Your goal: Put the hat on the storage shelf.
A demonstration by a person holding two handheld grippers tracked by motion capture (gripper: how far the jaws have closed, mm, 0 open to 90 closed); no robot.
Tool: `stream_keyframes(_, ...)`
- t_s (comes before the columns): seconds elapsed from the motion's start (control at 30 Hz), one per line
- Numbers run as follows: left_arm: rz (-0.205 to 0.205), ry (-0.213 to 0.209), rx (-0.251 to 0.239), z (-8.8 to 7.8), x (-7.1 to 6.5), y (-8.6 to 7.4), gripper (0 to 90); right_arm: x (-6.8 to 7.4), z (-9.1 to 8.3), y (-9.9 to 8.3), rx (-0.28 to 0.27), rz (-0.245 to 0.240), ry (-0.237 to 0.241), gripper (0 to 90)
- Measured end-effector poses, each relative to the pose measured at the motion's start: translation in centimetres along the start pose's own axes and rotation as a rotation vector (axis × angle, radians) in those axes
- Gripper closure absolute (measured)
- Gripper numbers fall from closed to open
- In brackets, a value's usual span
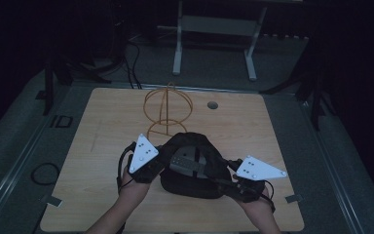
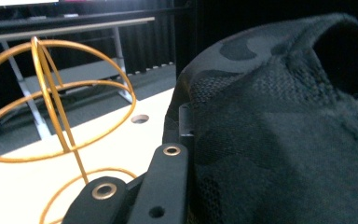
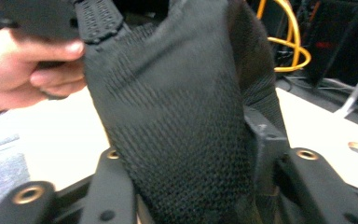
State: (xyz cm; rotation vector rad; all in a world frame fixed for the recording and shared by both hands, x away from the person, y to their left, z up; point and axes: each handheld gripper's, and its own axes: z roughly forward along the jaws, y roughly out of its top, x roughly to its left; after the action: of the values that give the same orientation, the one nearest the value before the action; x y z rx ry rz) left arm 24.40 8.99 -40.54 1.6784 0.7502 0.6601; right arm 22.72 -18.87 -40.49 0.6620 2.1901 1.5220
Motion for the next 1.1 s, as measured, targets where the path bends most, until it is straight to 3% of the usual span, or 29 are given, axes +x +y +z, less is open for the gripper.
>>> stream_keyframes(0.3,0.056,0.003,-0.018,-0.6,-0.1,0.5,89.1,-0.1,-1.1,-0.7,0.035,-0.022,0.053,39.3)
stream_keyframes(0.33,0.065,0.008,-0.017,-0.7,-0.1,0.6,89.1,-0.2,-1.5,-0.9,0.041,-0.024,0.076,38.1)
stream_keyframes(0.5,0.039,-0.009,-0.025,-0.9,0.5,0.7,89.1,0.0,-2.7,-1.5,0.054,-0.033,0.143,34.6)
stream_keyframes(0.57,0.037,-0.023,-0.032,-1.0,0.7,0.7,89.1,-0.1,-3.0,-1.6,0.048,-0.031,0.147,34.5)
stream_keyframes(0.63,0.056,-0.071,-0.046,-1.2,0.9,0.7,89.1,-0.3,-3.6,-1.7,0.043,-0.041,0.161,34.6)
stream_keyframes(0.7,0.103,-0.129,-0.049,-1.4,1.1,0.8,89.1,-0.6,-4.3,-1.7,0.021,-0.047,0.161,37.6)
stream_keyframes(0.73,0.133,-0.194,-0.052,-1.5,1.3,0.8,89.0,-0.8,-5.0,-1.5,0.001,-0.058,0.161,38.4)
stream_keyframes(0.8,0.146,-0.219,-0.058,-1.6,1.4,0.8,89.0,-1.0,-5.3,-1.4,-0.012,-0.057,0.158,39.9)
stream_keyframes(0.83,0.154,-0.248,-0.051,-1.7,1.5,0.8,89.0,-1.2,-5.5,-1.2,-0.015,-0.062,0.147,40.9)
stream_keyframes(0.87,0.173,-0.308,-0.065,-1.8,1.5,0.7,89.0,-1.4,-5.7,-1.0,-0.012,-0.081,0.127,42.5)
stream_keyframes(0.9,0.173,-0.308,-0.065,-1.8,1.5,0.7,89.0,-1.4,-5.7,-1.0,-0.012,-0.081,0.127,42.5)
stream_keyframes(0.93,0.196,-0.359,-0.072,-2.0,1.4,0.7,89.0,-1.4,-5.7,-0.7,-0.016,-0.091,0.132,43.3)
stream_keyframes(0.97,0.196,-0.359,-0.072,-2.0,1.4,0.7,89.0,-1.4,-5.7,-0.7,-0.016,-0.091,0.132,43.3)
stream_keyframes(1.1,0.198,-0.452,-0.082,-2.1,1.3,0.6,89.0,-1.0,-5.1,-0.2,-0.005,-0.134,0.159,44.0)
